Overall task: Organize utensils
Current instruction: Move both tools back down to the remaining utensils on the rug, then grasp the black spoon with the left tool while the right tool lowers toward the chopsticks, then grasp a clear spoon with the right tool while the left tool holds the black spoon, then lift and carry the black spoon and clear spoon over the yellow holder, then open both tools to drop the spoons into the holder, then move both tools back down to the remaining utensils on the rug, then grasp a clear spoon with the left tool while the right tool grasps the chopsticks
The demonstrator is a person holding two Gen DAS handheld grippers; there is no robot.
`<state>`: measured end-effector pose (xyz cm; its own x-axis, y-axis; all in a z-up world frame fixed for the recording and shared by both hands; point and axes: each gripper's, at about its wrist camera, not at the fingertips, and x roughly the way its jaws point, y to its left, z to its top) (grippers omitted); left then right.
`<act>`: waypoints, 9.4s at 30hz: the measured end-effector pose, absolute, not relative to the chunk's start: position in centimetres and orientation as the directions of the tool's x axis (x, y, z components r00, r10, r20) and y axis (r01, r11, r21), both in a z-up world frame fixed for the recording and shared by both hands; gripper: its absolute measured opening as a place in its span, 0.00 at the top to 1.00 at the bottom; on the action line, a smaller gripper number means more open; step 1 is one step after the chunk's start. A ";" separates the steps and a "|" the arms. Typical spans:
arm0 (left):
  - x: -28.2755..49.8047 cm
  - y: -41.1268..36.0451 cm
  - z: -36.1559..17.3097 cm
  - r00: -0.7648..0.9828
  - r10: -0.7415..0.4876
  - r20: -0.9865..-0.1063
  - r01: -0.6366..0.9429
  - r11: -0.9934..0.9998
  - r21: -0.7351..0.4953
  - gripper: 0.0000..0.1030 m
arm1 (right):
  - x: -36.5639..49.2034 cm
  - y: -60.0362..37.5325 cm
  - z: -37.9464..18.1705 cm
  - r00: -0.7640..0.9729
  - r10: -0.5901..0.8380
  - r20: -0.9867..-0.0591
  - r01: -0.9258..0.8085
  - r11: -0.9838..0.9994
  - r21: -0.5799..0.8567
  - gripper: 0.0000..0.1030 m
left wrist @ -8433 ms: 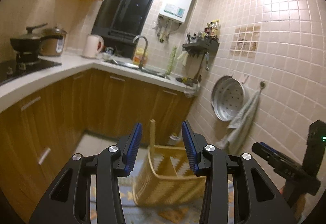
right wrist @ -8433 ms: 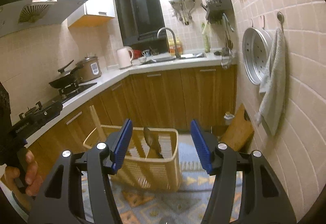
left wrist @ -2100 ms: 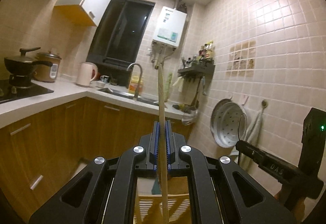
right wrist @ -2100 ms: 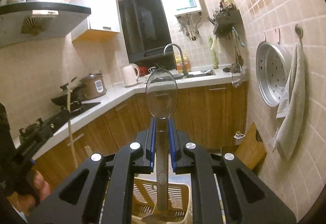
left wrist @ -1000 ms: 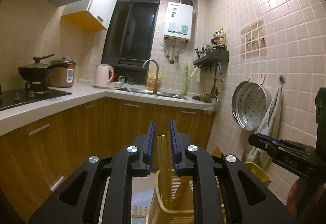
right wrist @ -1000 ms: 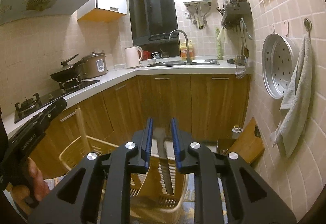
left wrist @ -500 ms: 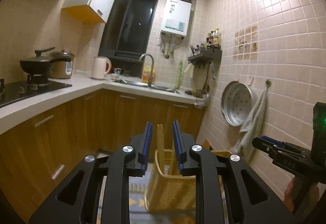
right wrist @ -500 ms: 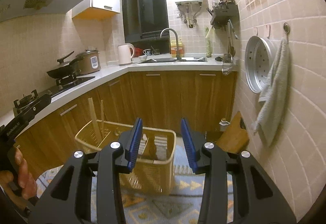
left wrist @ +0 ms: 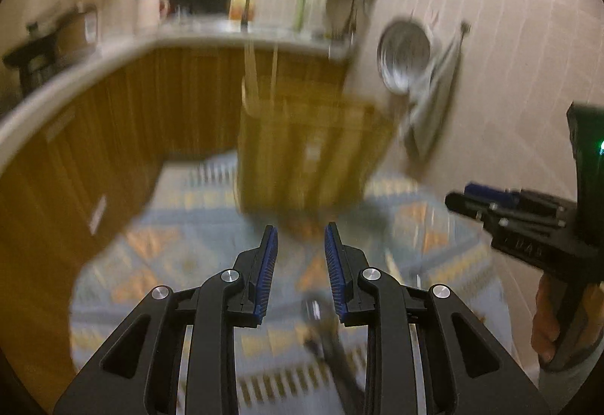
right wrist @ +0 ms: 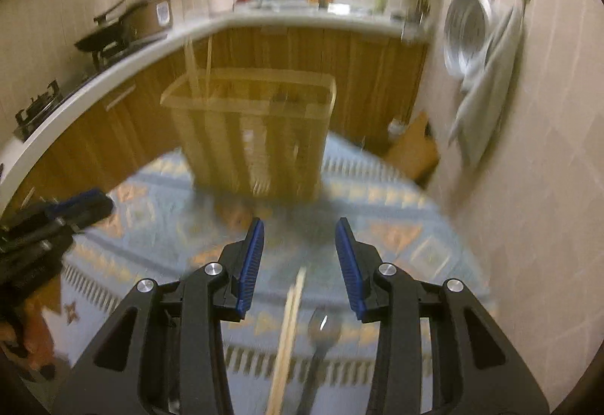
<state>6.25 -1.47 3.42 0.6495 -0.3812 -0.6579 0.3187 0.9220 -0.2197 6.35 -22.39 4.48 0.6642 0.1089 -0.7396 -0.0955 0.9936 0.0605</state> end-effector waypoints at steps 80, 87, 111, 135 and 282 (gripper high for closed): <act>6.0 -3.1 -5.6 0.208 -0.243 -0.947 0.419 0.898 -0.138 0.85 | 5.3 -23.7 -6.8 0.236 0.084 -0.968 -0.070 0.995 0.069 0.77; 4.6 -4.8 -5.8 0.260 -0.121 -0.958 0.482 0.876 0.020 0.91 | 5.1 -21.8 -6.6 0.257 0.057 -0.965 -0.145 0.989 0.020 0.90; 6.5 -1.4 9.3 0.754 -0.453 -0.475 0.398 0.891 -0.218 0.95 | 6.6 -22.4 6.0 0.618 0.291 -0.730 -0.246 0.954 0.172 0.90; 22.5 -3.7 11.1 0.841 -0.513 -0.174 0.433 0.829 -0.354 0.95 | 21.6 -25.8 11.5 0.946 0.231 -0.227 -0.177 0.956 0.234 0.90; 4.7 -3.8 -4.2 0.488 -0.234 -0.841 0.283 0.954 -0.102 0.90 | 7.4 -23.6 -6.6 0.344 0.264 -0.901 -0.098 0.965 0.245 0.86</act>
